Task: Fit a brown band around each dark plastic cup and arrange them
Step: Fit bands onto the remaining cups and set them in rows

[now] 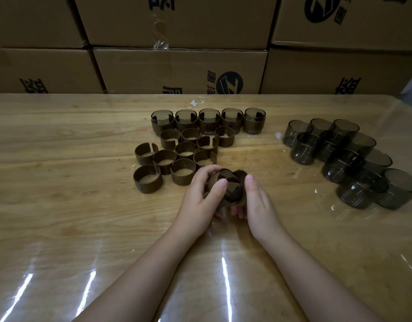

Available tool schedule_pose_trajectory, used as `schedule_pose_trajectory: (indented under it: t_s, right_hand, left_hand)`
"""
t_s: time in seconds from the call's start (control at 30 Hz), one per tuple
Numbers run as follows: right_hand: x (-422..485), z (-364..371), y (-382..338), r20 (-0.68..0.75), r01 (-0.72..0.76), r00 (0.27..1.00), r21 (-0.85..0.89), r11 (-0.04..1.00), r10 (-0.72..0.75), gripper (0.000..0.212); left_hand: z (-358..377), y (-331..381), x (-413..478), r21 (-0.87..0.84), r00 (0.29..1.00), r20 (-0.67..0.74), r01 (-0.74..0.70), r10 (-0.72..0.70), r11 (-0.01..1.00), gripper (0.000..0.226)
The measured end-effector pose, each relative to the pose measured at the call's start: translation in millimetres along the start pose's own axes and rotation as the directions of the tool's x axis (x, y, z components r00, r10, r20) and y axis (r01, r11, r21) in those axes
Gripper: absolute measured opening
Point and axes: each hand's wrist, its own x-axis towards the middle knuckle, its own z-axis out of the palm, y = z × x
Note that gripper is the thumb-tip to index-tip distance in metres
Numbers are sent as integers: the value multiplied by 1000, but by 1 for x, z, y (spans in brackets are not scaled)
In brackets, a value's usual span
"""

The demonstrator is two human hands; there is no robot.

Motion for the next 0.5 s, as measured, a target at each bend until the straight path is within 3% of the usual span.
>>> schedule_pose_trajectory:
  t_s: [0.27, 0.43, 0.5]
  right_hand:
    - [1, 0, 0, -30, 14, 999, -37, 999, -15, 51]
    - [0, 0, -3, -22, -9, 1000, 23, 1000, 9, 37]
    - [0, -1, -4, -2, -17, 1000, 33, 999, 17, 37]
  left_hand:
    - [0, 0, -1, -9, 999, 26, 27, -26, 1000, 42]
    - [0, -3, -1, 51, 1000, 14, -29, 28, 998, 40]
    - [0, -3, -1, -8, 1000, 7, -10, 10, 1000, 39]
